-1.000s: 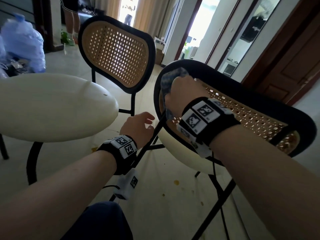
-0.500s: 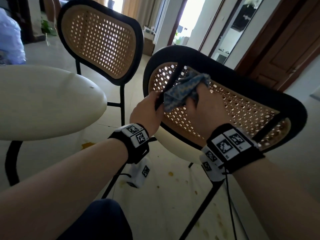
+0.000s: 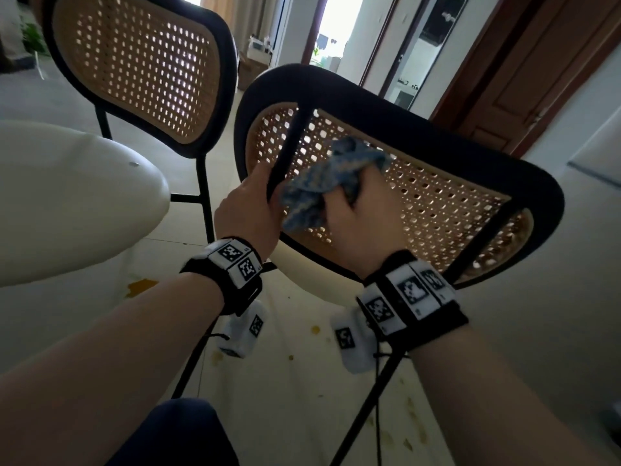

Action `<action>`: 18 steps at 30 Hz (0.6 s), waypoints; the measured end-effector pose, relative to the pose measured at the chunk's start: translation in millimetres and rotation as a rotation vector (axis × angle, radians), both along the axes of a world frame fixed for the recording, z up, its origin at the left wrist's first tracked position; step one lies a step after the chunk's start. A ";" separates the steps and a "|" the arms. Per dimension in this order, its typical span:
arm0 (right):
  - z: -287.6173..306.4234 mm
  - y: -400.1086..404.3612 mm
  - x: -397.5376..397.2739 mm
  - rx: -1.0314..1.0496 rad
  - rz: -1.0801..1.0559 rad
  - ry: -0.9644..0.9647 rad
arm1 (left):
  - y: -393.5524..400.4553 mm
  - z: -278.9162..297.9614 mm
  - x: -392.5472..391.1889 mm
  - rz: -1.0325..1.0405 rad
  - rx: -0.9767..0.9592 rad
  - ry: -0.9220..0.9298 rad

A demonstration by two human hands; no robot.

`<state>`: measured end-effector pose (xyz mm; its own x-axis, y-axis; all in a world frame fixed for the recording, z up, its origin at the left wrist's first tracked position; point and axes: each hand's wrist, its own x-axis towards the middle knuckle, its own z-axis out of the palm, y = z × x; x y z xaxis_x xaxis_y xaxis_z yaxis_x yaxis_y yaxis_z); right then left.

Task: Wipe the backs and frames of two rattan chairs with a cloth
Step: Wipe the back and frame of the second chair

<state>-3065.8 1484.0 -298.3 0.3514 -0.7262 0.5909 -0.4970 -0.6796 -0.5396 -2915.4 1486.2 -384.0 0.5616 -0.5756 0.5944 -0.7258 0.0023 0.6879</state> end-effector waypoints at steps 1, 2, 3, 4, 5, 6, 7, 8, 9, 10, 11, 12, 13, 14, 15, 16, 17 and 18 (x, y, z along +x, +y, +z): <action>5.0 0.4 11.9 0.044 0.026 0.019 | 0.0 -1.0 1.8 0.009 0.013 -0.027; 9.9 0.0 23.4 0.079 0.048 0.028 | -0.4 -1.8 3.4 0.017 0.027 -0.057; 14.6 -0.4 32.9 0.106 0.066 0.033 | -1.1 -2.0 4.8 0.027 0.039 -0.073; 18.3 -1.4 40.2 0.123 0.080 0.037 | -2.4 -2.0 5.3 0.033 0.049 -0.074; 21.3 -3.0 45.0 0.132 0.086 0.039 | -4.3 -2.1 5.1 0.034 0.055 -0.067; 22.1 -4.1 47.8 0.137 0.086 0.026 | -5.4 -2.7 4.7 0.027 0.055 -0.054; 22.1 -4.2 47.3 0.134 0.080 -0.007 | -5.8 -2.8 3.7 0.010 0.052 -0.042; 20.3 -3.7 45.7 0.116 0.070 -0.051 | -5.1 -3.5 3.6 -0.004 0.052 -0.030; 17.4 -3.0 42.4 0.083 0.057 -0.095 | -4.2 -3.9 4.1 -0.015 0.053 -0.022; 14.2 -2.5 37.3 0.044 0.042 -0.131 | -3.5 -4.1 4.5 -0.020 0.059 -0.024; 11.0 -1.9 31.2 0.009 0.027 -0.159 | -2.8 -4.0 4.8 -0.023 0.063 -0.038; 8.4 -2.4 24.6 -0.018 0.007 -0.179 | -2.4 -3.4 4.7 -0.022 0.065 -0.051; 7.1 -3.3 16.8 -0.029 -0.009 -0.199 | -2.6 -2.2 3.9 -0.021 0.062 -0.053; 5.7 -4.4 8.3 -0.026 -0.022 -0.227 | -3.0 -0.8 2.6 -0.019 0.057 -0.045; 4.0 -5.2 -0.6 -0.008 -0.030 -0.269 | -3.0 0.3 1.8 -0.014 0.050 -0.044; 1.9 -6.1 -10.5 0.017 -0.042 -0.327 | -2.9 1.0 1.9 -0.012 0.046 -0.046; 0.1 -7.9 -21.9 0.043 -0.064 -0.400 | -4.2 0.9 2.3 -0.015 0.034 -0.046; -0.8 -10.4 -35.9 0.060 -0.102 -0.478 | -5.9 0.5 1.8 -0.016 0.025 -0.042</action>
